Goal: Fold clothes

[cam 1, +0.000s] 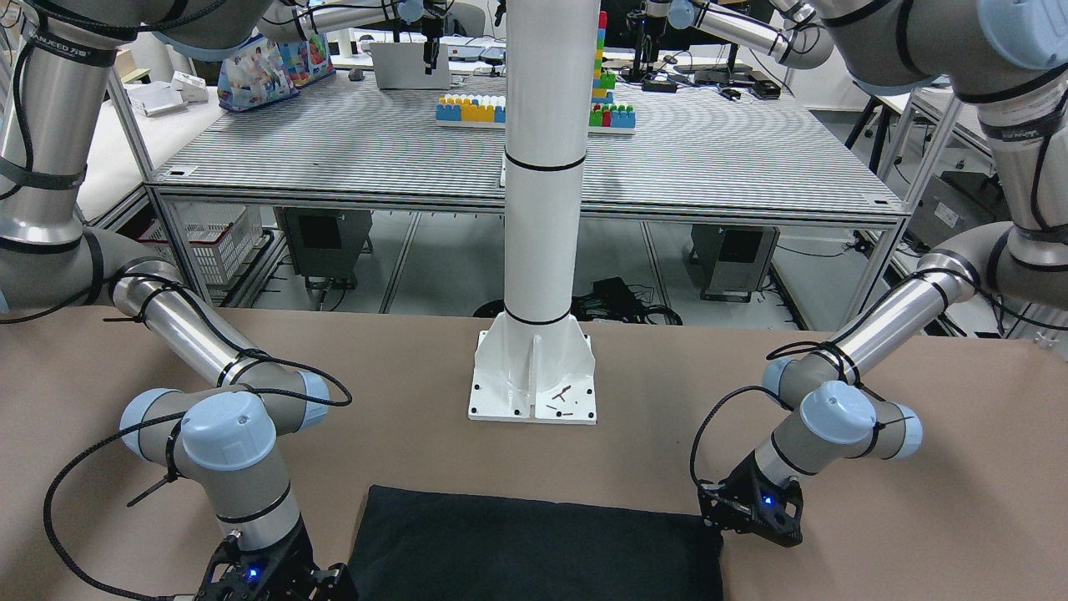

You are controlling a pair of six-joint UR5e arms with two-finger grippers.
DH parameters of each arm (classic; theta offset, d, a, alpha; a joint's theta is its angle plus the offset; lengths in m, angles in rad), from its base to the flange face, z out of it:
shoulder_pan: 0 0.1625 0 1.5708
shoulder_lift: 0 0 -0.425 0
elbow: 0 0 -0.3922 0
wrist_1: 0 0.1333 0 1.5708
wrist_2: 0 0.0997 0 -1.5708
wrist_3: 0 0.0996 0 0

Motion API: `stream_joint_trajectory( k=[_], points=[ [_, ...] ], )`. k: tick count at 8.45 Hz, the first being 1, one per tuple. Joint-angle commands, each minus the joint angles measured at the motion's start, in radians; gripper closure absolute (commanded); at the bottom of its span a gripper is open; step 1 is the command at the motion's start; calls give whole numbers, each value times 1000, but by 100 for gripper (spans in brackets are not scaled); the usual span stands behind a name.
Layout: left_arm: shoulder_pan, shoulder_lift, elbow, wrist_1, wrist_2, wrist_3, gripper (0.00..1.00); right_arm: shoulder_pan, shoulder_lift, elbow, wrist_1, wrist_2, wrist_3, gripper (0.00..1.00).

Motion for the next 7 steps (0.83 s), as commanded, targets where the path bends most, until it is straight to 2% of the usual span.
stream_joint_trajectory(
  k=[1, 3, 5, 7],
  points=[
    [-20, -10, -8, 1, 4, 5, 100, 0, 1, 0, 0, 0, 0, 6],
    [-136, -63, 25, 39, -6, 20, 100, 0, 1, 0, 2, 0, 2, 6],
    [-223, -169, 148, 47, -6, 66, 100, 0, -1, -2, 2, 0, 0, 6],
    [-308, -327, 316, 46, -8, 71, 100, 0, -1, -2, 2, 0, 0, 6]
  ],
)
